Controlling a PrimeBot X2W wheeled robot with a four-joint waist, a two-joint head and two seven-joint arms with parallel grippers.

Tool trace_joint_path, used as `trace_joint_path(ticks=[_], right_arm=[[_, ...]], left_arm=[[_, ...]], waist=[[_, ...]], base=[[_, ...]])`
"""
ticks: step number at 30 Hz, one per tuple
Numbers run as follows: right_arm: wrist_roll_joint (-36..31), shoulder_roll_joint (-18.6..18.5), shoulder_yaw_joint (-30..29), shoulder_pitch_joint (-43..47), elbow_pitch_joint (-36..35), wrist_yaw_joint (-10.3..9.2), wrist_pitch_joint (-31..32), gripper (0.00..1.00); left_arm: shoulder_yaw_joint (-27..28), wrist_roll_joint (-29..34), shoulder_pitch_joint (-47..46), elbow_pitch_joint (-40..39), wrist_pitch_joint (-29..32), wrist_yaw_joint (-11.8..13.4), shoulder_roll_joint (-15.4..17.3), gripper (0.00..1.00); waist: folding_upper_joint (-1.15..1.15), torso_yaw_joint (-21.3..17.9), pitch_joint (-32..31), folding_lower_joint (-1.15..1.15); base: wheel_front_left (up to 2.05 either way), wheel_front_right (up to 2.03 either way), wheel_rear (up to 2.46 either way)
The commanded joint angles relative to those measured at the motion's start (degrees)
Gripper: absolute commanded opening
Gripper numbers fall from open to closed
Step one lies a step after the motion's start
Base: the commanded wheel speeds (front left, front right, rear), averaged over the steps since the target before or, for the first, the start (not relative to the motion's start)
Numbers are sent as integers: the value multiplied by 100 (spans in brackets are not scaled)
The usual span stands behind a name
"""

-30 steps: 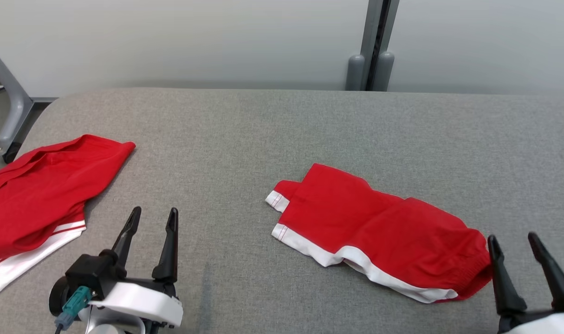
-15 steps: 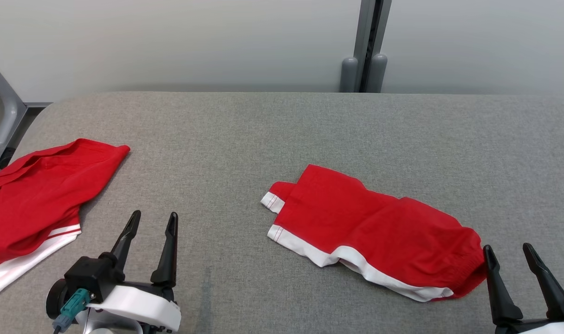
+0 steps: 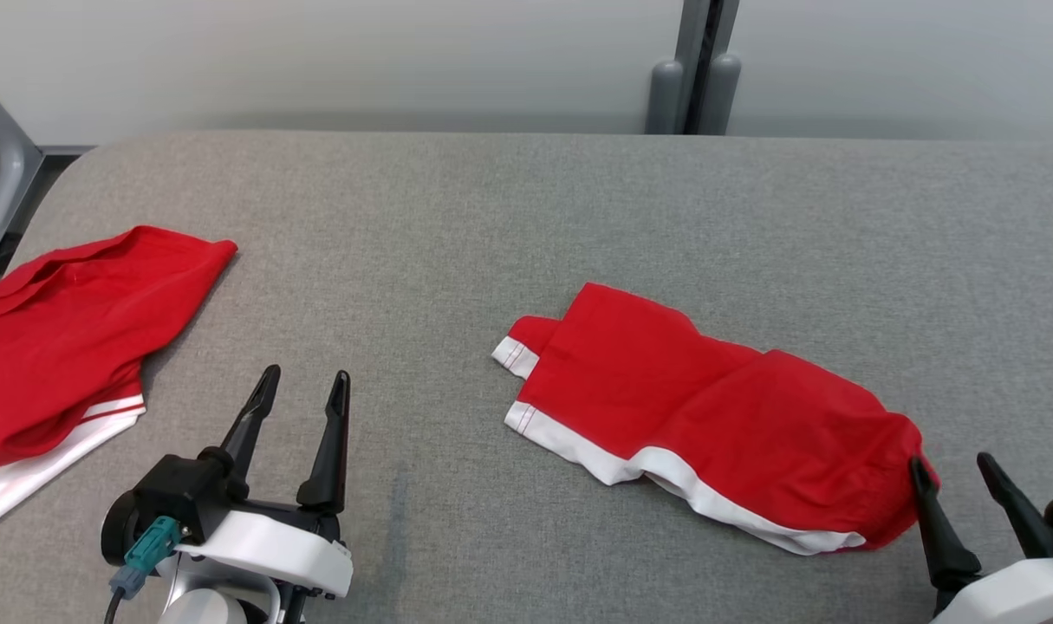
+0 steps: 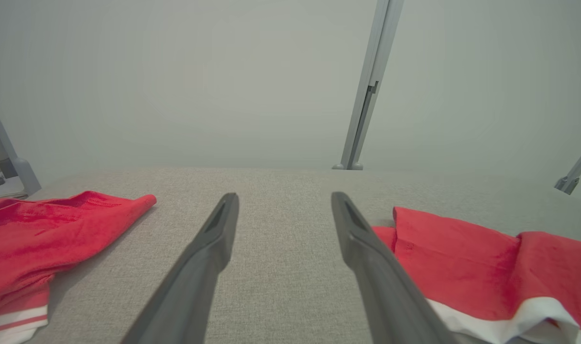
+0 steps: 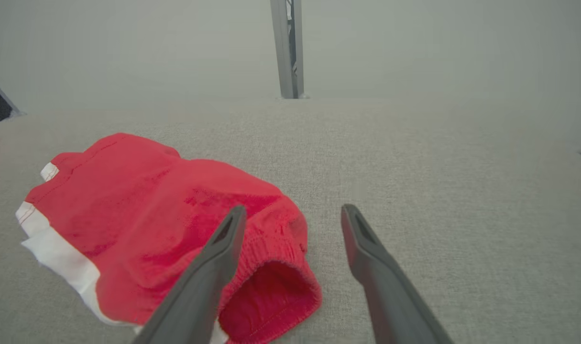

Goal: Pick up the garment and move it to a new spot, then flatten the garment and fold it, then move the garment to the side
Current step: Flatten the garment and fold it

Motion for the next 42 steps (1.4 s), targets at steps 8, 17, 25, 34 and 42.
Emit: trace_joint_path(ticks=[8,17,25,34,42], right_arm=[[495,-433,448,-399,897,2,188,88],[826,-707,659,-765,1295,2,43,0],[853,-793,798,-1335,1343,2,-277,0],[1138,-933,1527,-2956,2217,2,-534,0],[1509,-1126,2239,-3653,3600,2,-817,0]], left_arm=[[-8,5,-219,147,-89,-72,-71,100],[-11,51,-342,229,-135,-97,-106,100],[5,46,-405,267,-160,-107,-145,100],[-73,66,-548,333,-170,-203,-235,100],[-125,107,-672,456,-191,-301,-399,100]], waist=[[0,141,296,0],[0,180,388,0],[0,185,405,0],[0,341,545,0],[0,576,651,0]], base=[[0,0,0],[0,0,0],[0,0,0],[0,0,0],[0,0,0]])
